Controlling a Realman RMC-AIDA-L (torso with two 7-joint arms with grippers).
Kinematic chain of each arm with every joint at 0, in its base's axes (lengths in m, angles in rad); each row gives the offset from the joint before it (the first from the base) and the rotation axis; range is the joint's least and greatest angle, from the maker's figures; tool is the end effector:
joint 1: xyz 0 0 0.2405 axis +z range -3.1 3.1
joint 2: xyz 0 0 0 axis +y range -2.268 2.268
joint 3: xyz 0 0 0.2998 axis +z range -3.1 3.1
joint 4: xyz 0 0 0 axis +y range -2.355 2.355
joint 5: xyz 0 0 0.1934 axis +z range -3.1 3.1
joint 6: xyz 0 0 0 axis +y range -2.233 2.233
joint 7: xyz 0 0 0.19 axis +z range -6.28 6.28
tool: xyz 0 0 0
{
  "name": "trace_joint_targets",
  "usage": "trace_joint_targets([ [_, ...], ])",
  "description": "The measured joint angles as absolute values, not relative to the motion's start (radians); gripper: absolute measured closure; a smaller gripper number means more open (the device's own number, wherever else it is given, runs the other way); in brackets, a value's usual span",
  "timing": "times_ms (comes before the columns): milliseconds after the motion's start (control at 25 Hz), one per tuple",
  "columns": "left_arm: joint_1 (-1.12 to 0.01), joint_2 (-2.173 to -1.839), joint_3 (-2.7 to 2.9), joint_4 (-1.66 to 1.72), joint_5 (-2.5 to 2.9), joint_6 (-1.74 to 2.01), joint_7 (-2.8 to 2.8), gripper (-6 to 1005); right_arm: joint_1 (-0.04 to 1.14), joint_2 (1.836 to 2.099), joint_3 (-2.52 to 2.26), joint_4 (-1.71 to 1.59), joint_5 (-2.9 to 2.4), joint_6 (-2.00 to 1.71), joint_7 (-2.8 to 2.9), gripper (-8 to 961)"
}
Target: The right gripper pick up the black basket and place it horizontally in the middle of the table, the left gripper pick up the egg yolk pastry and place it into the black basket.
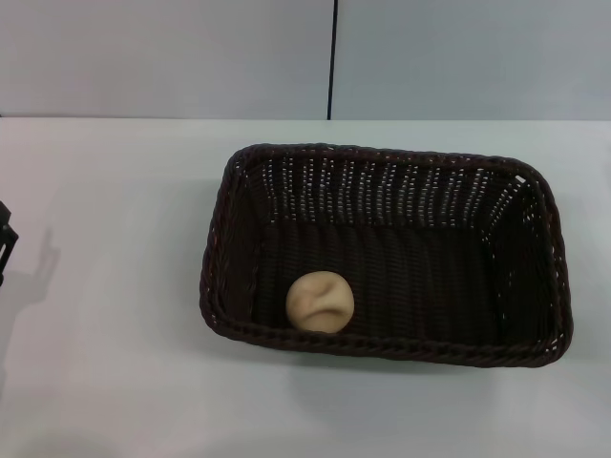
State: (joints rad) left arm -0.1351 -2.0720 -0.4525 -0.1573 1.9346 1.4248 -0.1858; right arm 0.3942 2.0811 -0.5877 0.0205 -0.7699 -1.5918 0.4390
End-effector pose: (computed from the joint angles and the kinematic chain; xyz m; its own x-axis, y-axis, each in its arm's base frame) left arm -0.4074 0.2593 -0.0155 0.6678 -0.0301 0.7437 0.7439 -0.0039 -0.6682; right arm 0.3425 0.3412 0.0324 0.4941 0.3120 -0.8115 -0.8214 -0.1384 -0.5533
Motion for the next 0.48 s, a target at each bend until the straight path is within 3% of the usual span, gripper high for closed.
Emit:
trace_joint_targets([
  [480,-0.119,-2.072,-0.443,-0.158,1.931,1.425,-0.185,198,0.369,2.084,-0.589,0.024,-0.772,-1.592,0.444,317],
])
